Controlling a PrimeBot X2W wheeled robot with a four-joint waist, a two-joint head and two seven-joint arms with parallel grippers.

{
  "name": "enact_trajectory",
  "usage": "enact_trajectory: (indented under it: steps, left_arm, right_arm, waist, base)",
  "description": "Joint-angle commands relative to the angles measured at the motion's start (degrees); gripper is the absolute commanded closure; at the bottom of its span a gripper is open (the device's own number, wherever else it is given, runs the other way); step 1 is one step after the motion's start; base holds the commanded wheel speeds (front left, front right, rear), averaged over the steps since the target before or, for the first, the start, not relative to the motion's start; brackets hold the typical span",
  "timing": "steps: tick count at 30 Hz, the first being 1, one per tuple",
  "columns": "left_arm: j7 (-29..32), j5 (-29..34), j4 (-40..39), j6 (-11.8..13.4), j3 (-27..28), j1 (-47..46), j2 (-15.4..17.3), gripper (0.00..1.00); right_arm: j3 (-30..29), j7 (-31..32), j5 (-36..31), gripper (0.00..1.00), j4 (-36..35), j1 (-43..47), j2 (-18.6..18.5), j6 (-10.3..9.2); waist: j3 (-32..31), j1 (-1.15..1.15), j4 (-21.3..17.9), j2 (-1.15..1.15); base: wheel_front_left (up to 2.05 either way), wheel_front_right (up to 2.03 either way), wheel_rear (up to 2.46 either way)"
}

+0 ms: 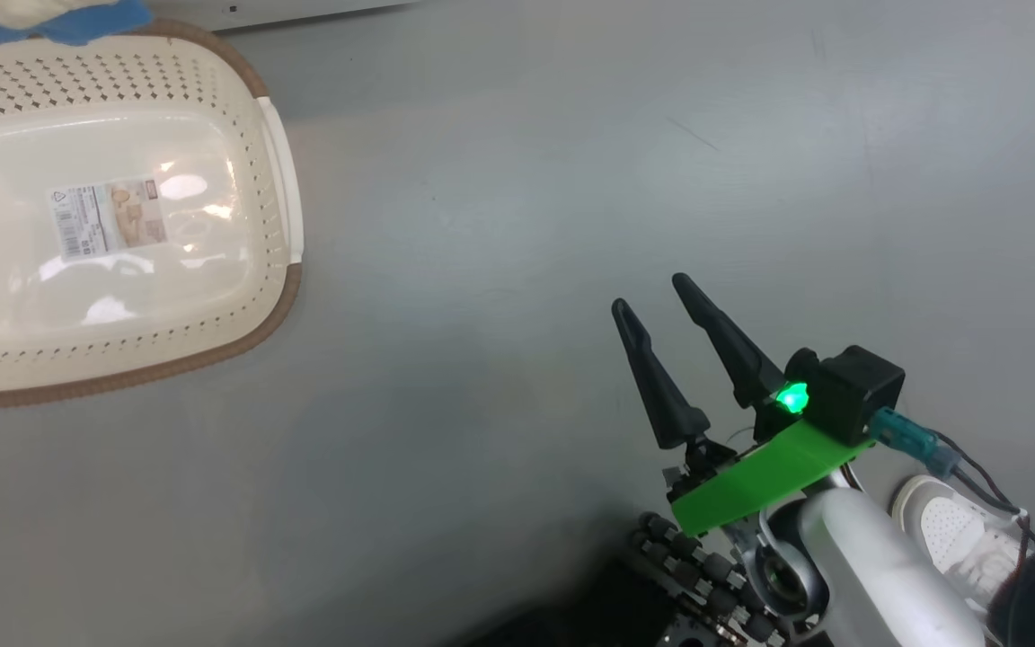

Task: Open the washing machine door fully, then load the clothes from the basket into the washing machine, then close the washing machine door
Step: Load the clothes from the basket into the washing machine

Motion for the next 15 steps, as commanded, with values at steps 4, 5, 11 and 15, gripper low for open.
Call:
enact_trajectory:
  steps: [4, 5, 11, 15]
  left_arm:
    - [-0.06, -0.80, -0.58, 0.46, -0.65, -2.38, -0.48, 0.00]
    - [-0.15, -1.01, -0.39, 0.49, -0.64, -2.09, -0.68, 0.00]
    - [-0.82, -2.15, 0.30, 0.88, -0.46, -0.54, -1.78, 0.00]
    - [-1.90, -3.22, 0.60, 0.99, -0.18, 0.58, -2.69, 0.00]
  right_arm:
    - [0.18, -0.36, -0.19, 0.00, -1.04, 1.44, -0.31, 0.25]
    - [0.12, -0.36, -0.26, 0.00, -1.03, 1.37, -0.31, 0.25]
    - [-0.33, -0.36, -0.57, 0.00, -0.85, 1.12, -0.31, 0.25]
    - [-1.03, -0.36, -0.90, 0.00, -0.84, 1.05, -0.31, 0.25]
  waist:
    - [-0.88, 0.00, 0.89, 0.00]
    - [-1.12, 0.00, 1.05, 0.00]
    - [-2.34, 0.00, 1.97, 0.00]
    - [-3.31, 0.00, 2.78, 0.00]
  base:
    - [0.00, 0.00, 0.00]
    - [0.00, 0.00, 0.00]
    - [0.00, 0.00, 0.00]
    - [0.00, 0.00, 0.00]
